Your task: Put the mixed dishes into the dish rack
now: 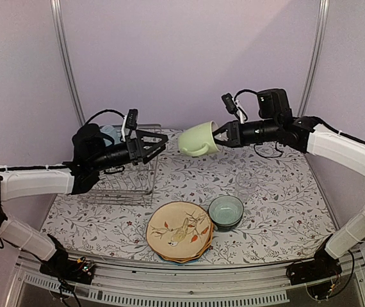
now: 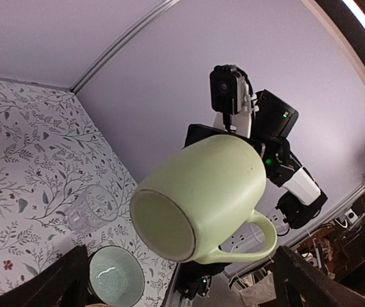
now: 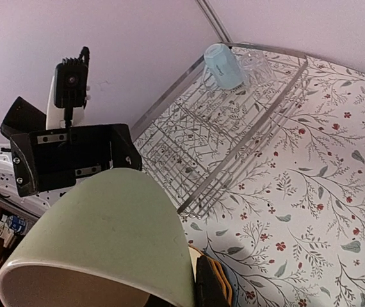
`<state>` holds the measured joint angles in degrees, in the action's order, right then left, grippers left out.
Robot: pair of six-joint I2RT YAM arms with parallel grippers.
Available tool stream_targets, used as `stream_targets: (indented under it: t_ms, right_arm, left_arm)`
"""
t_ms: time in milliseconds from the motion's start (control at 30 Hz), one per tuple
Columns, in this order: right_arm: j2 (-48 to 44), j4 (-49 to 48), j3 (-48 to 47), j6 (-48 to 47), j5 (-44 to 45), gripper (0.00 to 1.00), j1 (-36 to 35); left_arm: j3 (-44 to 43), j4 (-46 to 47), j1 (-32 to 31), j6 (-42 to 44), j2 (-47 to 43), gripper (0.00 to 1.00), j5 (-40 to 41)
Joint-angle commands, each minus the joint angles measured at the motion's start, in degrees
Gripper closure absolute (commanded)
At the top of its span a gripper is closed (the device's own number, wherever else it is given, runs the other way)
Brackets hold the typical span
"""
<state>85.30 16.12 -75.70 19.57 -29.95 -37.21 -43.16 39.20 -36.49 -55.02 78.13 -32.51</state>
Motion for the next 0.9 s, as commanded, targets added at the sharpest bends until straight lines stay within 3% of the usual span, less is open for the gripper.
stream_targets:
  t_ms: [0, 400, 733, 867]
  right_arm:
    - [1.4, -19.9, 1.4, 5.2, -10.6, 1.0, -0.5]
    - [4.7, -31.0, 5.9, 9.5, -16.6, 1.0, -1.5]
    - [6.1, -33.5, 7.8, 9.3, -18.3, 1.0, -1.5]
    - [6.6, -34.1, 7.9, 9.4, -19.4, 1.0, -1.5]
  left_arm:
    - [1.3, 13.5, -1.9, -9.1, 3.3, 0.0, -1.6]
    - [-1.4, 39.1, -5.1, -24.5, 17.1, 0.0, -6.5]
    - [-2.3, 37.9, -6.5, -23.7, 18.2, 0.06, -6.0]
    - [-2.4, 37.1, -6.5, -22.9, 17.9, 0.13, -6.0]
